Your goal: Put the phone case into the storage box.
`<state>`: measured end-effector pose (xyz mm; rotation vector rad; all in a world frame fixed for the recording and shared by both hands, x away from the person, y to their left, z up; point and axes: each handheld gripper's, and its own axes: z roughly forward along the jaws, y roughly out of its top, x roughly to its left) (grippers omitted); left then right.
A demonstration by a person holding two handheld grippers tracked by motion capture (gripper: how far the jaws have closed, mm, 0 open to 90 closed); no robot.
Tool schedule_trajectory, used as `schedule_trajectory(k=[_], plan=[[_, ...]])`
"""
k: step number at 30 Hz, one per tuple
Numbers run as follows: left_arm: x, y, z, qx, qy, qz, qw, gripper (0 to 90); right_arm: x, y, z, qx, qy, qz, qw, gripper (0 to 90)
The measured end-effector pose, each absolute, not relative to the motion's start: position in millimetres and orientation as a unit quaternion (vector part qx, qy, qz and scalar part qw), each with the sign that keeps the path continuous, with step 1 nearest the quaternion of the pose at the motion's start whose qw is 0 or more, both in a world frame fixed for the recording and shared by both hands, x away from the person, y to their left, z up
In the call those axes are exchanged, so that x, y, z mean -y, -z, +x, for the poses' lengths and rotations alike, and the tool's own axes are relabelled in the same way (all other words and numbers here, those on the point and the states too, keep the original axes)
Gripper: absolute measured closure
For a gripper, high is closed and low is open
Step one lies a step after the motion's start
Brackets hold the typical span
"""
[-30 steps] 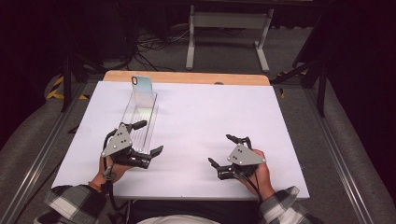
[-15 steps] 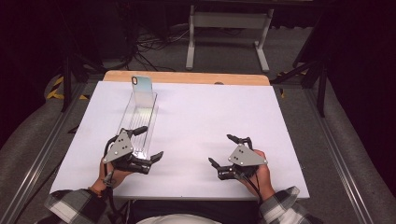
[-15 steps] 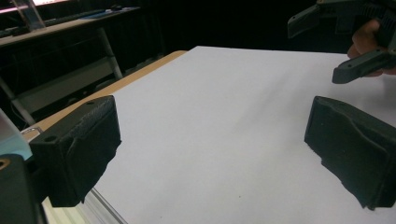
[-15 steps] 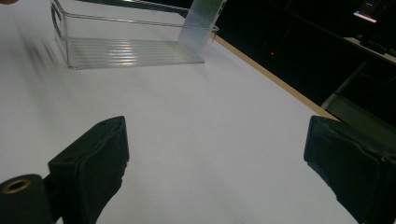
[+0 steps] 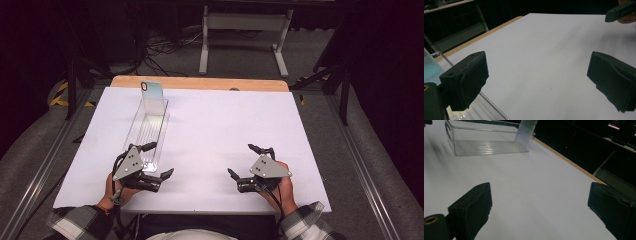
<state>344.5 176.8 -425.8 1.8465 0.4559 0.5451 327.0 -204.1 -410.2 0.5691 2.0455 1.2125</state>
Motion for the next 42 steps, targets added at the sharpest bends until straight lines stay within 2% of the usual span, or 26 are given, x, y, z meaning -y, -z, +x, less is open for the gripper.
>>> schedule_trajectory(k=[42], plan=[[-177.5,432.7,350.5,-0.195,-0.214,0.781,0.553,5.0,201.8,415.9,325.9,-0.795,-0.462,0.205,0.335,6.2]])
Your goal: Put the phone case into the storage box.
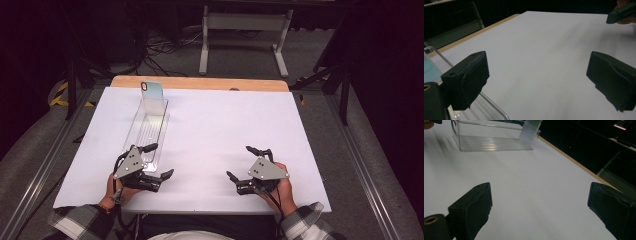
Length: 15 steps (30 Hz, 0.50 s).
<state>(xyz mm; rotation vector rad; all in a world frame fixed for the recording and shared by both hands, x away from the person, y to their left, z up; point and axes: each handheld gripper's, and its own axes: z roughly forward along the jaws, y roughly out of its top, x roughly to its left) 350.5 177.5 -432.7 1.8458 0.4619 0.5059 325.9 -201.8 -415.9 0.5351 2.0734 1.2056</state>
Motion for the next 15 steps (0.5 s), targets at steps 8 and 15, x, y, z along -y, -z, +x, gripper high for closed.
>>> schedule_trajectory(k=[8,15], plan=[[-176.5,433.1,351.5,-0.192,-0.212,0.785,0.549,5.0,201.7,416.3,326.3,-0.795,-0.463,0.204,0.334,6.4],[-175.4,433.8,351.8,-0.193,-0.211,0.786,0.549,5.1,201.6,416.7,326.9,-0.796,-0.464,0.206,0.33,6.4]])
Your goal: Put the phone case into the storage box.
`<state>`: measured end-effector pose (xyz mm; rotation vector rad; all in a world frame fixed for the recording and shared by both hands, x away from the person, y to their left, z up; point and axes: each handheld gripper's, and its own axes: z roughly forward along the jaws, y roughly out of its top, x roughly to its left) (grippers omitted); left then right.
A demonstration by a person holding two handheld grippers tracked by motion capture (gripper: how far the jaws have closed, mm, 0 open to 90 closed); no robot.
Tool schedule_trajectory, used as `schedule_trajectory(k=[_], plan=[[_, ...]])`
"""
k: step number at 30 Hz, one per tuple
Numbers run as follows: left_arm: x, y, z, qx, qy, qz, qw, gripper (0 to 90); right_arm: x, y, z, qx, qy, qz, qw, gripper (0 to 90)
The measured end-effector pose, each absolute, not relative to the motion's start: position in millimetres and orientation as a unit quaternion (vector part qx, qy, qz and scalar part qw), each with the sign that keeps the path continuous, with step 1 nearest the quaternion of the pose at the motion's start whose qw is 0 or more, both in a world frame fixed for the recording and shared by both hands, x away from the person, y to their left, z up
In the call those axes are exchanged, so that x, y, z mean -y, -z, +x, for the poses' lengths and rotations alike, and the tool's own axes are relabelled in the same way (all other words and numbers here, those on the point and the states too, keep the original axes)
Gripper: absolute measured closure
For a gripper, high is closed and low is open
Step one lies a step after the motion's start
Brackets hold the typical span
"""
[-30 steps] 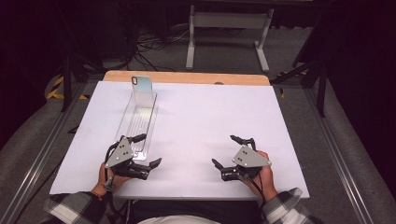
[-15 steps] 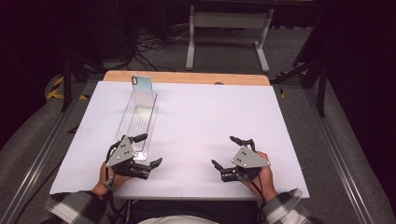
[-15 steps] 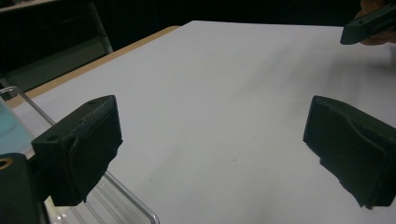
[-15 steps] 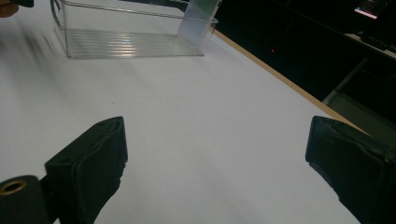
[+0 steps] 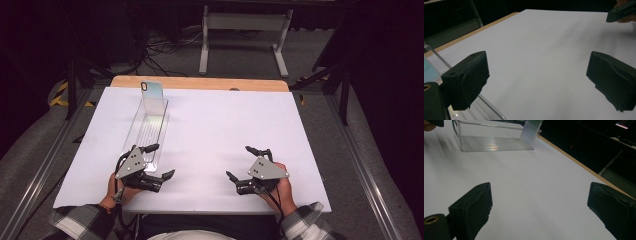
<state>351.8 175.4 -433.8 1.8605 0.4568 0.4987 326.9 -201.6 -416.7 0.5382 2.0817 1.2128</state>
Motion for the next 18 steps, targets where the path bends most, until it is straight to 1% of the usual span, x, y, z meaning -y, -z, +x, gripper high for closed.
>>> schedule_trajectory(k=[18], plan=[[-173.5,434.6,353.2,-0.192,-0.208,0.786,0.549,5.1,202.0,418.3,327.7,-0.797,-0.462,0.209,0.328,6.5]])
